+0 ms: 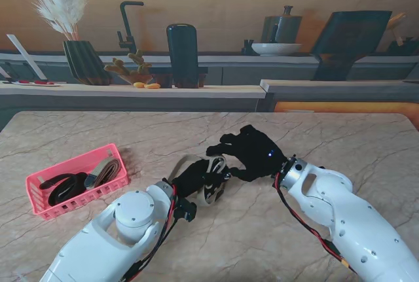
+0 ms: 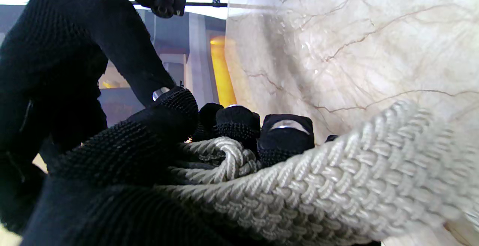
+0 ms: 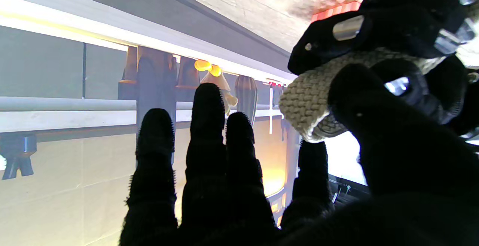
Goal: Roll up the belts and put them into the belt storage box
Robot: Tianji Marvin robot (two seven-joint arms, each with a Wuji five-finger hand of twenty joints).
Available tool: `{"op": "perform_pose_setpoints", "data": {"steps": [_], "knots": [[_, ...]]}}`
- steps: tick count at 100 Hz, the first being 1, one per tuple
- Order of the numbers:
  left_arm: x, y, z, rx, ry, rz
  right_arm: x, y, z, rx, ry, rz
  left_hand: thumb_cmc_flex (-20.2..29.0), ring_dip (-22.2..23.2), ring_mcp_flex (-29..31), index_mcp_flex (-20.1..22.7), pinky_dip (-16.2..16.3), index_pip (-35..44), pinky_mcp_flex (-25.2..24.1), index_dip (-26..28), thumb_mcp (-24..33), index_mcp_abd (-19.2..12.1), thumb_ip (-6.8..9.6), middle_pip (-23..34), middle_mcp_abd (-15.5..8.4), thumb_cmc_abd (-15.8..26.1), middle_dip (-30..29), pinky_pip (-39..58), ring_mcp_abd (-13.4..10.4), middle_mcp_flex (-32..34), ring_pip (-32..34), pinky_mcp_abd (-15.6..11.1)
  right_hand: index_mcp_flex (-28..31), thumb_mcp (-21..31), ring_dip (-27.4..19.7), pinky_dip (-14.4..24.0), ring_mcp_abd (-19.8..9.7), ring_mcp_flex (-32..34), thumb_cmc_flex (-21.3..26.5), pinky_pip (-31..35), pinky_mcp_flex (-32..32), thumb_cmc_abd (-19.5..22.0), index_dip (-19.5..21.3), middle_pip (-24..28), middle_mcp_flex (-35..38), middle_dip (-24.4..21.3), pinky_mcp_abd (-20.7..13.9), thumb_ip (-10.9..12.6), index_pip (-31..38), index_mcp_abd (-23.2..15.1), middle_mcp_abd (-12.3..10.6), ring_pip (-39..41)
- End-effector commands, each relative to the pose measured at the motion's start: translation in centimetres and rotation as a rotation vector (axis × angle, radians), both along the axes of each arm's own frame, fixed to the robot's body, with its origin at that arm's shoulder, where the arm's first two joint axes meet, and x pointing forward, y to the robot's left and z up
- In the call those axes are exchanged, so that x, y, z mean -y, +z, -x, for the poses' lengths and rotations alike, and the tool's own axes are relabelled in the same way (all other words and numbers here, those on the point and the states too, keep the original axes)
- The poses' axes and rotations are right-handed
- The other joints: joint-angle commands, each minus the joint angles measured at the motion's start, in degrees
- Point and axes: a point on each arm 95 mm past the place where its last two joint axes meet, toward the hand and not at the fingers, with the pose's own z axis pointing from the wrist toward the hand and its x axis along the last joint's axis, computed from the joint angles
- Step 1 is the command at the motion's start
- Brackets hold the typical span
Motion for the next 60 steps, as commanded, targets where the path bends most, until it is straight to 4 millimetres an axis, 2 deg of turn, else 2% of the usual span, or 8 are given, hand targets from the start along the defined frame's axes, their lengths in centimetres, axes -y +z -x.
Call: {"op": "perform_pose_setpoints", "data": {"steps": [1,18,28,33,37,41,52,60], "knots": [[0.5,0.0,0.3,-0.005,-0.018,0.007,-0.5,0.4,-0.3,-0.008,0.019,0.008,1.5,-0.5,3.4,1.3,-0.5,1.9,1.0,0.4,6.8,-0.6,-0.66,3.3,-2.9,2.3,1.3,5.0,-4.8,4.2,2.2,1.8,-0.7,0.8,-0.4,1.2,-0.7,-1.5,-0.6,-1.3,-0.3,-0.8,-0.6,-0.8,-1.5,-0.8,-0.6,0.2,0.5,1.5,-1.0,-0.3],[0.7,0.0,0.3,-0.015,-0.028,0.014,-1.0,0.4,-0.9,-0.019,0.057,0.038,1.6,-0.7,3.3,1.3,-0.7,1.7,0.7,0.4,6.6,-0.5,-0.76,3.2,-2.8,2.4,1.2,5.0,-4.6,4.2,2.1,2.0,3.7,1.4,-0.2,1.4,-1.5,0.1,0.2,-0.9,0.5,-0.4,-0.4,0.3,2.9,-0.7,-0.6,0.0,2.1,2.4,-2.9,0.5],[0.7,0.0,0.3,-0.018,-0.033,0.015,-1.3,0.2,-1.2,-0.029,0.080,0.041,1.7,-0.7,3.3,1.3,-0.8,1.5,0.7,0.4,6.5,-0.4,-0.76,3.2,-2.8,2.4,1.2,5.0,-4.6,4.2,2.1,2.0,10.3,1.7,0.1,1.5,-2.0,1.8,1.0,-0.5,1.2,0.2,0.4,1.7,8.8,-0.4,-0.4,-0.1,4.9,-0.4,-4.9,1.3],[0.7,0.0,0.3,-0.018,-0.034,0.016,-1.4,0.2,-1.3,-0.026,0.090,0.036,1.7,-0.7,3.3,1.3,-0.8,1.4,0.7,0.4,6.5,-0.4,-0.76,3.2,-2.8,2.5,1.2,5.0,-4.6,4.2,2.1,2.1,16.6,1.9,0.5,1.5,-2.4,3.1,1.6,-0.2,1.8,0.5,1.3,2.7,14.3,0.0,-0.3,-0.3,7.7,-1.6,-6.2,2.0],[0.7,0.0,0.3,-0.019,-0.034,0.017,-1.5,0.2,-1.3,-0.025,0.096,0.033,1.7,-0.7,3.3,1.3,-0.8,1.4,0.7,0.4,6.5,-0.5,-0.77,3.2,-2.8,2.5,1.1,5.0,-4.6,4.1,2.1,2.1,20.3,0.1,0.9,1.1,-2.9,4.2,3.8,0.3,2.1,0.2,-3.0,2.9,18.5,0.9,-0.3,-4.6,11.3,-3.7,-7.0,2.7],[0.7,0.0,0.3,-0.022,-0.035,0.019,-1.5,0.1,-1.4,-0.019,0.105,0.022,1.8,-0.8,3.2,1.3,-0.8,1.4,0.7,0.4,6.4,-0.5,-0.76,3.1,-2.8,2.5,1.1,5.0,-4.5,4.1,2.1,2.0,23.8,-1.7,1.6,0.8,-3.3,6.1,5.9,1.1,2.8,-0.5,-7.3,3.3,23.7,2.8,-0.1,-5.9,18.0,-6.8,-7.7,4.1],[0.7,0.0,0.4,-0.026,-0.034,0.024,-1.7,0.0,-1.5,-0.014,0.120,0.001,1.8,-0.8,3.2,1.3,-0.9,1.2,0.4,0.5,6.2,-0.4,-0.80,3.0,-2.7,2.6,1.0,4.9,-4.3,4.0,2.0,2.1,33.2,-2.0,2.9,0.7,-3.9,9.5,7.2,2.2,3.9,1.4,-10.1,4.4,32.6,3.5,0.5,-6.7,22.2,-7.8,-8.3,7.0],[0.7,0.0,0.4,-0.029,-0.031,0.028,-1.8,-0.1,-1.6,-0.013,0.126,-0.008,1.9,-1.0,2.6,1.2,-1.0,0.8,-0.3,0.3,5.8,-0.4,-0.92,2.5,-2.5,2.9,0.9,4.5,-3.9,3.6,1.5,2.0,36.7,-1.5,3.6,0.4,-4.0,11.5,6.9,2.9,4.5,0.8,-13.0,4.9,36.4,2.0,1.0,-7.1,23.2,-7.3,-8.3,8.6]]}}
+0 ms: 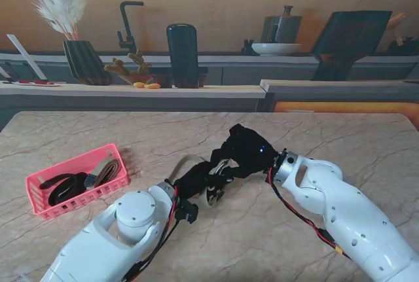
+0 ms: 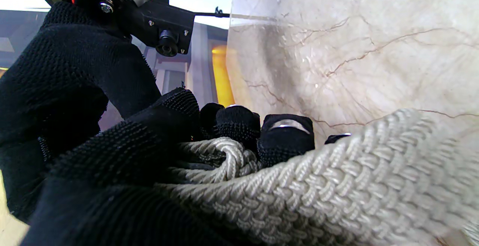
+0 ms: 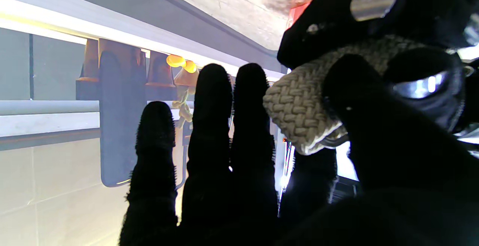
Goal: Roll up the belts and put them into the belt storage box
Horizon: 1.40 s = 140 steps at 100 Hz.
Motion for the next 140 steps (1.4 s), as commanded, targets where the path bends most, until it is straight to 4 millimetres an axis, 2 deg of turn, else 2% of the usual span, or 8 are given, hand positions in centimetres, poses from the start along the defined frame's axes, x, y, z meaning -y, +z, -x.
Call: {"op": "perform_pose_setpoints", "data": {"steps": [1,10,23,29,53,92,120,140], "knots": [[0.2,0.1,0.1,-0.008,-0.001,0.010,-0.4,-0.1,0.1,-0.006,0.014,-0.005,2.0,-0.6,2.4,1.1,-0.5,0.4,-0.5,0.1,5.1,-0.8,-1.36,2.3,-2.5,3.0,0.8,4.3,-3.6,3.5,1.3,1.7,7.5,1.6,1.2,0.3,-1.4,2.0,2.8,1.8,0.1,1.6,-0.9,2.1,5.2,-0.9,1.2,-1.4,8.5,-4.3,-1.8,1.6],[0.1,0.0,0.1,-0.010,0.009,0.009,-0.4,-0.1,0.1,-0.010,0.012,-0.029,2.8,-0.6,-2.7,0.0,-0.2,-4.7,-6.6,-2.3,1.0,-0.8,-1.48,-2.9,-0.2,4.3,-1.0,-1.1,0.2,-0.1,-4.5,2.1,9.5,4.3,1.6,-0.2,-1.3,3.3,1.9,2.6,0.4,-0.5,-4.0,3.1,7.4,-2.1,1.9,-1.9,9.9,-2.9,-1.2,2.6],[-0.1,0.0,0.1,0.005,0.048,0.016,-0.2,0.1,0.2,0.002,-0.029,-0.063,-1.5,-2.8,-22.3,-4.8,-3.8,-18.8,-25.0,-3.3,-8.0,-1.8,0.50,-24.0,4.8,8.7,-10.0,-22.0,7.7,-15.3,-29.0,-0.6,11.0,6.9,1.6,-0.5,-0.7,4.3,1.7,3.1,0.5,-2.8,-5.8,3.8,8.6,-2.7,2.5,-1.9,10.7,-1.1,0.0,3.1],[-0.3,0.1,0.0,0.033,0.068,0.007,0.0,0.3,0.3,0.020,-0.060,-0.075,-3.2,-5.5,-27.1,-5.9,-5.5,-23.0,-28.6,-4.5,-12.3,-2.1,1.79,-30.7,4.6,10.5,-14.7,-27.0,7.3,-20.0,-36.0,-1.3,11.3,7.4,1.7,-0.6,-0.2,4.5,2.1,3.2,0.5,-3.3,-6.0,4.0,8.6,-2.7,2.9,-1.9,10.9,-0.2,0.7,3.3],[-1.1,1.0,0.1,0.142,0.133,-0.014,1.3,2.2,0.6,0.142,-0.166,-0.116,-2.7,-12.9,-33.6,-9.9,-9.8,-28.5,-31.1,-7.0,-13.7,-2.7,1.50,-41.2,4.0,7.2,-24.9,-36.8,4.6,-27.7,-48.2,-4.0,11.9,8.2,2.0,-0.8,1.1,4.8,2.9,4.2,0.5,-4.3,-6.6,5.2,8.8,-2.8,3.6,-1.3,11.1,1.9,2.2,4.5],[-2.0,1.8,0.2,0.255,0.261,-0.017,3.1,5.6,1.5,0.286,-0.281,-0.191,-2.2,-20.0,-39.1,-12.5,-16.3,-29.4,-33.0,-8.7,-9.3,-3.7,1.41,-45.2,4.2,5.6,-30.9,-45.7,2.0,-34.0,-56.5,-9.0,11.6,7.7,2.1,-1.4,2.2,4.1,3.9,5.7,-0.4,-4.0,-6.5,6.5,8.1,-3.0,4.0,-0.6,11.2,3.4,3.4,6.0],[-0.5,2.8,0.5,0.310,0.232,0.022,3.6,8.1,2.1,0.365,-0.317,-0.239,-2.5,-23.8,-45.8,-15.9,-19.7,-30.5,-37.2,-10.4,-8.3,-2.7,1.29,-47.1,4.6,5.0,-33.4,-52.1,1.3,-40.5,-60.3,-12.7,11.9,7.6,2.3,-1.8,3.0,4.0,4.6,6.6,-0.8,-4.5,-6.5,7.6,7.9,-3.2,4.5,0.0,11.1,4.9,4.5,7.3],[0.9,3.3,1.0,0.357,0.220,0.061,3.2,8.8,2.2,0.377,-0.330,-0.262,-7.7,-27.6,-51.7,-20.1,-22.6,-35.0,-40.5,-15.3,-9.0,0.5,0.60,-49.4,6.4,2.7,-37.3,-57.8,1.3,-47.1,-62.9,-14.3,12.3,7.8,2.3,-2.1,3.4,4.1,4.8,7.4,-0.8,-5.0,-6.4,8.2,8.1,-3.5,4.7,0.3,11.0,5.7,5.1,8.1]]}}
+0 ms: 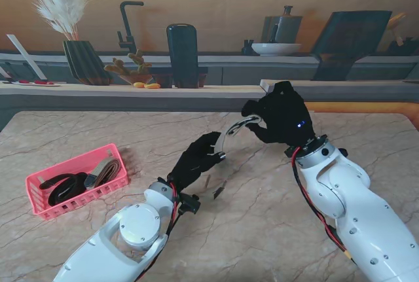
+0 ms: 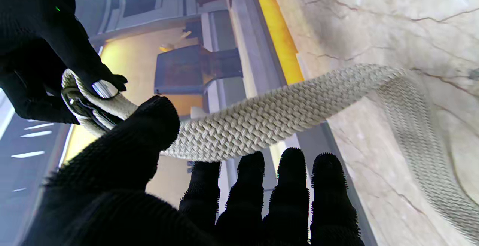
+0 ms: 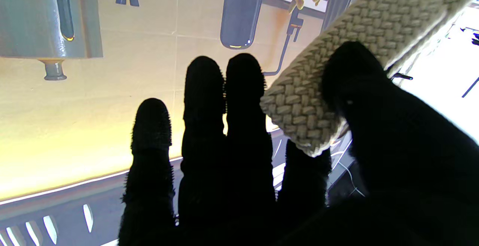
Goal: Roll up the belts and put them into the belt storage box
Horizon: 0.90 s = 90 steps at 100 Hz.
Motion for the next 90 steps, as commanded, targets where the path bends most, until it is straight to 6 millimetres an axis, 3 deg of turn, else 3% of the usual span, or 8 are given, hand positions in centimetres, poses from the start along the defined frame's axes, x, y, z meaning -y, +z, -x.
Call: {"op": "perform_pose_setpoints", "data": {"steps": [1,28,55,73,90], "knots": [[1.2,0.5,0.4,0.012,-0.017,0.030,-0.7,0.5,0.1,0.013,0.006,-0.020,-2.8,-1.4,-2.3,-2.3,-1.6,-3.3,-0.9,-2.3,0.0,1.0,0.75,-1.5,0.7,-3.4,-1.9,-2.0,-1.7,-3.1,-0.2,-2.6,5.7,4.4,0.6,-0.7,-0.1,0.4,4.8,1.5,-1.4,0.5,1.8,2.3,2.1,-0.8,2.3,1.6,8.5,0.4,1.8,1.4],[2.1,-0.6,0.9,-0.040,0.004,0.063,-2.7,-1.7,-1.1,-0.067,0.012,-0.091,-3.0,-1.9,-3.2,-4.7,-2.2,-4.7,-1.3,-5.1,-0.2,1.8,0.63,-1.1,1.5,-2.2,-3.2,-3.2,-1.4,-4.3,0.2,-3.1,5.8,4.4,0.9,-1.0,-0.1,0.7,4.9,2.3,-1.5,0.5,1.9,3.3,2.2,-1.1,2.3,1.7,8.4,0.8,2.2,3.0],[2.3,-2.0,0.7,-0.088,0.080,0.132,-4.3,-4.4,-1.9,-0.184,-0.010,-0.205,-5.5,-2.3,-2.9,-7.8,-1.7,-2.4,-1.2,-5.9,-4.7,-1.5,0.08,0.1,-1.2,-0.1,-3.1,-2.2,-4.1,-5.3,0.4,-5.1,5.9,4.6,1.0,-1.4,0.0,0.6,4.8,2.8,-1.6,0.5,1.9,4.1,2.2,-1.6,2.5,1.7,8.4,1.0,2.5,3.8],[2.4,-2.2,0.5,-0.077,0.115,0.145,-5.5,-6.6,-1.9,-0.301,-0.007,-0.294,-6.0,-4.6,-3.5,-7.7,-1.6,-8.5,-1.3,-10.0,-9.2,-3.1,0.01,0.7,-2.7,2.3,-3.8,-1.9,-6.0,-7.4,-0.2,-8.4,5.9,4.7,1.0,-1.5,0.1,0.5,4.8,2.9,-1.8,0.4,2.0,4.2,2.1,-1.8,2.6,1.7,8.4,1.1,2.6,3.9],[2.5,-2.3,0.4,-0.073,0.135,0.154,-6.7,-8.6,-1.7,-0.393,0.018,-0.321,-6.5,-5.4,-3.7,-8.0,-1.5,-11.8,-1.2,-10.9,-10.7,-4.2,0.00,1.0,-3.4,2.8,-4.2,-1.7,-6.7,-7.8,0.0,-9.3,6.1,4.7,0.9,-1.6,0.1,0.6,4.8,3.0,-1.9,0.3,2.0,4.5,2.2,-2.0,2.7,1.6,8.4,1.1,2.6,4.0]]}}
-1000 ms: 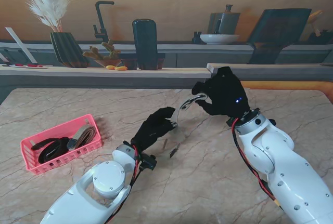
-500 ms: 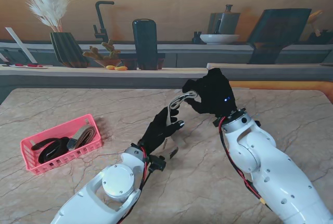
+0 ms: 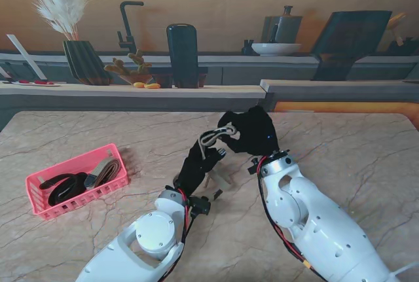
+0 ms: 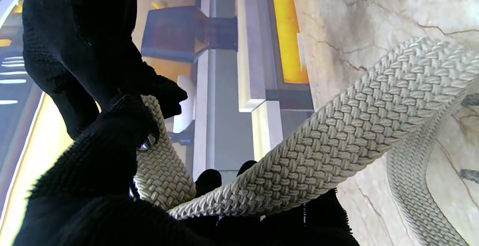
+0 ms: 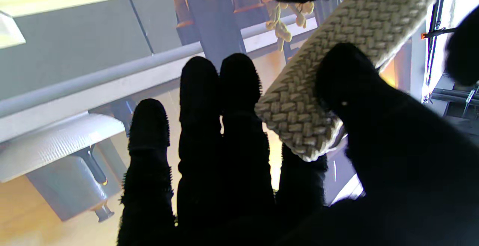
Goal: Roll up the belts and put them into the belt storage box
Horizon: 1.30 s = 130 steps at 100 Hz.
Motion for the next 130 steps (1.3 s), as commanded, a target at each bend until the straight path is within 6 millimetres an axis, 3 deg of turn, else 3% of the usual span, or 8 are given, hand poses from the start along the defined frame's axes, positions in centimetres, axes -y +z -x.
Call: {"op": "perform_pose_setpoints", "data": {"steps": [1,28,50,70,76,86,98,130], "knots": [[0.7,0.4,0.1,0.011,-0.003,0.023,-1.4,-1.6,0.5,-0.055,0.033,0.002,-2.1,-1.3,-0.8,-0.1,-0.3,-2.9,0.1,-0.9,-1.6,-5.5,-0.09,1.4,-2.4,1.2,-0.8,1.1,-2.7,-1.5,0.1,-3.1,5.4,2.6,0.8,-0.9,-1.5,0.6,4.1,1.6,-1.4,0.8,1.9,1.6,2.1,-0.7,1.3,1.4,8.2,-2.1,0.7,1.3],[0.3,0.5,0.0,0.031,0.041,0.022,-3.4,-4.5,1.0,-0.184,0.110,-0.020,-3.9,-1.9,-1.0,-0.6,-0.2,-7.8,0.2,-1.6,-1.6,-7.1,-0.27,1.6,-2.9,1.1,-1.2,1.3,-3.3,-2.7,0.3,-3.4,5.7,2.8,0.6,-1.1,-1.4,0.7,4.1,1.6,-1.8,0.7,1.8,1.7,2.3,-0.9,1.6,1.3,8.2,-1.9,0.8,1.3],[0.0,0.5,-0.1,0.035,0.074,0.025,-4.7,-6.1,1.3,-0.257,0.169,-0.016,-2.6,-1.6,0.8,-0.4,0.5,-8.6,1.4,-0.7,-0.6,-7.4,-0.14,2.6,-3.0,0.9,-0.9,2.7,-3.5,-1.1,1.2,-3.0,5.8,2.7,0.4,-1.2,-1.4,1.0,3.9,1.5,-1.8,0.6,1.6,1.4,2.6,-1.3,2.0,1.0,8.0,-1.8,0.7,1.0],[0.0,0.4,-0.1,0.030,0.080,0.011,-5.6,-6.6,1.6,-0.275,0.189,-0.051,6.8,-1.0,6.0,0.3,2.6,-6.3,5.3,1.4,10.8,-8.6,1.15,5.4,-3.0,-1.2,0.4,7.4,-2.9,3.8,4.7,-2.3,5.6,2.5,0.4,-1.2,-1.5,1.3,3.8,1.4,-1.9,1.2,1.5,1.2,2.8,-1.4,2.0,0.9,7.8,-1.7,0.8,1.1],[0.1,0.4,-0.1,0.026,0.076,0.009,-5.6,-6.5,1.7,-0.254,0.176,-0.060,7.6,-0.8,7.7,0.3,3.1,-5.3,7.0,1.3,13.4,-9.3,1.00,5.8,-2.9,-1.9,0.8,8.6,-2.5,4.4,5.7,-1.6,5.4,2.3,0.5,-1.2,-1.4,1.5,3.9,1.5,-1.8,1.5,1.5,1.3,2.8,-1.4,2.0,0.9,7.8,-1.7,0.9,1.3],[0.1,0.3,-0.1,0.022,0.073,0.010,-5.4,-6.1,1.7,-0.225,0.126,-0.082,6.4,-0.8,7.9,0.8,3.2,-4.2,7.1,1.4,13.4,-8.1,0.90,5.7,-2.9,-2.7,0.8,8.7,-2.0,4.2,5.9,-1.4,5.1,2.1,0.6,-1.2,-1.1,1.6,4.2,1.8,-1.8,1.9,1.6,1.8,2.8,-1.4,2.2,1.1,7.9,-1.2,1.2,1.8],[0.3,0.2,0.0,0.012,0.075,0.017,-5.0,-5.5,1.6,-0.195,0.056,-0.113,3.9,-0.6,7.3,0.4,2.9,3.4,6.8,4.3,13.9,-6.4,0.60,5.9,-2.9,-3.7,0.9,8.2,-1.8,3.8,6.0,-1.4,4.7,1.8,0.8,-1.1,-0.8,1.7,4.6,2.3,-2.0,2.8,1.6,2.6,2.7,-1.4,2.4,1.2,8.0,-0.6,1.7,2.5],[0.8,-0.4,-0.1,-0.024,0.067,0.036,-4.5,-4.9,1.2,-0.169,-0.060,-0.178,-1.0,-0.1,5.6,0.0,2.3,10.7,5.4,7.2,10.6,-6.0,-0.14,5.0,-2.3,-3.9,1.1,6.7,-1.0,2.6,5.3,-0.3,4.3,0.7,0.4,-1.4,-0.7,2.5,5.0,3.9,-1.5,4.1,1.0,3.1,3.0,-2.4,2.4,1.2,8.2,-0.6,1.8,3.3]]}}
